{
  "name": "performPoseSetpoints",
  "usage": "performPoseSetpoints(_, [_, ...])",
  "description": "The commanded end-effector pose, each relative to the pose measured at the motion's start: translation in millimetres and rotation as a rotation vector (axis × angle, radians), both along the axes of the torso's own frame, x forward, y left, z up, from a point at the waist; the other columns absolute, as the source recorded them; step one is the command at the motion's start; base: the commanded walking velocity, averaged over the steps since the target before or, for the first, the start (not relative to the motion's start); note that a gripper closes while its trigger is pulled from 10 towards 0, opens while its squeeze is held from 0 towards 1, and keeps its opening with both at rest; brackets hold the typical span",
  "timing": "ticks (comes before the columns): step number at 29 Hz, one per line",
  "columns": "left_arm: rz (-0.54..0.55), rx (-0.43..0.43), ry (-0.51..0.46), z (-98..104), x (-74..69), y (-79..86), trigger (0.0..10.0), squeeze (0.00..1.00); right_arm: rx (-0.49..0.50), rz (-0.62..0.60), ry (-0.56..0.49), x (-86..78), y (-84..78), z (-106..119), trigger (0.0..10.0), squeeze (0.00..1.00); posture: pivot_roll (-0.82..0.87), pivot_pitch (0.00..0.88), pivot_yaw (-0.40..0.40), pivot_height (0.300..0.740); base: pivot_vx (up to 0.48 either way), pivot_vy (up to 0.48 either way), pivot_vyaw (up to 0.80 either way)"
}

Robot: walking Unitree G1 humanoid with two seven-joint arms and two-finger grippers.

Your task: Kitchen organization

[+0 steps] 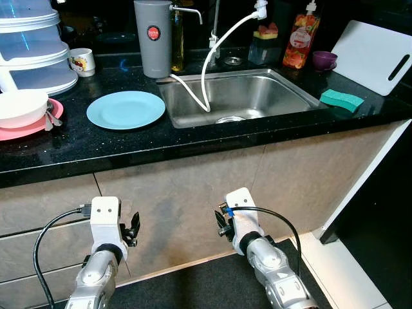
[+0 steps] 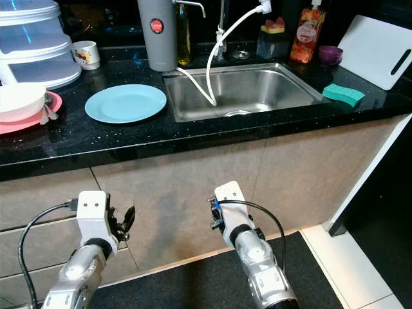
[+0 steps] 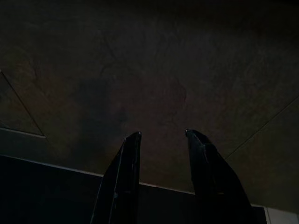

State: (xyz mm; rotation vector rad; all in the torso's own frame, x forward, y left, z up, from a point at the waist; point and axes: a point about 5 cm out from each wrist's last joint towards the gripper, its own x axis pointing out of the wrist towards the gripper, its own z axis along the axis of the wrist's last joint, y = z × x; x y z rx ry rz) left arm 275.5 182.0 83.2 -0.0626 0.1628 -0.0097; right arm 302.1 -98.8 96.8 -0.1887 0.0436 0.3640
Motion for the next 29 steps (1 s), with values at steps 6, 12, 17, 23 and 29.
performPoseSetpoints(6, [0.005,-0.004,0.013,-5.1,-2.4,-1.4,10.0,0.0,0.006,0.002,0.007,-0.3,-1.6,-3.8,10.0,0.0,-0.03,0.037,-0.012,0.74,0.0,0.0,0.0])
performPoseSetpoints(12, [-0.019,0.059,0.022,-7.7,-4.4,-2.3,10.0,0.0,0.006,-0.001,0.008,-2.5,-0.1,-6.3,10.0,0.0,-0.03,0.027,0.01,0.74,0.0,0.0,0.0])
performPoseSetpoints(17, [-0.017,0.066,0.048,-10.9,-5.5,-1.6,10.0,0.0,0.008,-0.001,0.006,-3.1,0.4,-6.8,10.0,0.0,-0.03,0.029,0.01,0.74,0.0,0.0,0.0])
performPoseSetpoints(23, [-0.048,0.122,0.057,-11.8,-6.6,-5.2,10.0,0.0,0.009,0.002,0.006,-4.5,1.7,-7.5,10.0,0.0,-0.03,0.03,0.02,0.74,0.0,0.0,0.0])
performPoseSetpoints(29, [-0.036,0.09,0.067,-12.7,-6.9,-3.5,10.0,0.0,0.01,0.0,0.003,-4.8,1.7,-7.1,10.0,0.0,-0.03,0.041,0.018,0.74,0.0,0.0,0.0])
